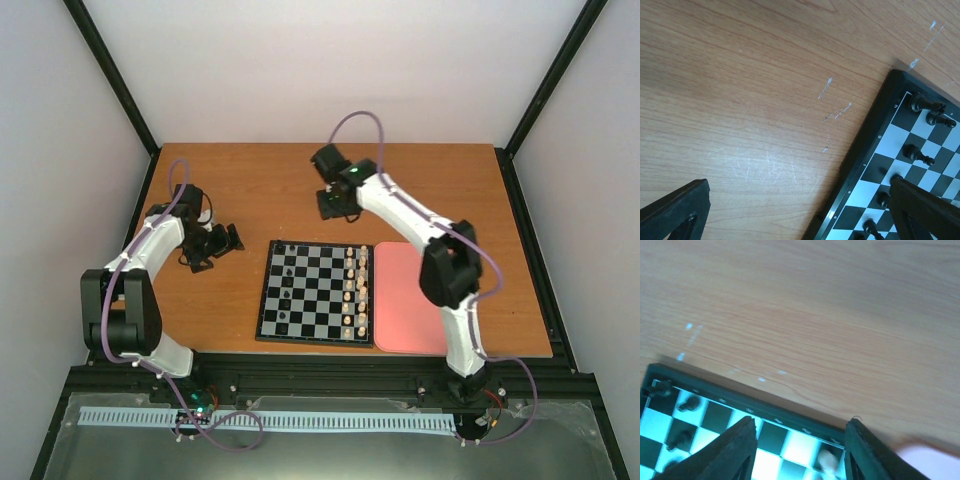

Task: Set up the chess pieces on the board
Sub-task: Adjust the chess piece on the chessboard, then pick up the chess piece from the storage box, then place the chess piece on the chessboard.

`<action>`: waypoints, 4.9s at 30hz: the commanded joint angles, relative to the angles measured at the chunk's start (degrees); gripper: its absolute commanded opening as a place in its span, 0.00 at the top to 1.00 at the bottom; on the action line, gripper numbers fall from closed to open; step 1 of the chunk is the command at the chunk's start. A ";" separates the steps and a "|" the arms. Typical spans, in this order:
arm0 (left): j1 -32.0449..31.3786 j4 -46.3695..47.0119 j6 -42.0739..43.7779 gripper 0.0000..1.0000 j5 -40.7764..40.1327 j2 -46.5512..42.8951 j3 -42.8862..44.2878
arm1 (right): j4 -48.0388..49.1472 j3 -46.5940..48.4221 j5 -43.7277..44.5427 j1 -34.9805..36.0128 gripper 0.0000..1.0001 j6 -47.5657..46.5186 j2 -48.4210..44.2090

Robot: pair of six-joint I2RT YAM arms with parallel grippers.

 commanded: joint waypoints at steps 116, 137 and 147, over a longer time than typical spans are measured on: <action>0.51 -0.08 -1.16 0.00 -0.04 -1.71 0.24 | -7.21 21.02 -11.76 14.50 0.97 0.00 18.20; 0.44 0.76 -1.34 0.00 1.24 -0.82 -0.25 | -8.11 23.04 -7.89 14.41 0.92 -0.52 21.70; 0.41 0.83 -1.26 0.00 1.13 -0.45 -0.10 | -8.64 23.02 -8.83 14.41 0.85 -1.41 22.46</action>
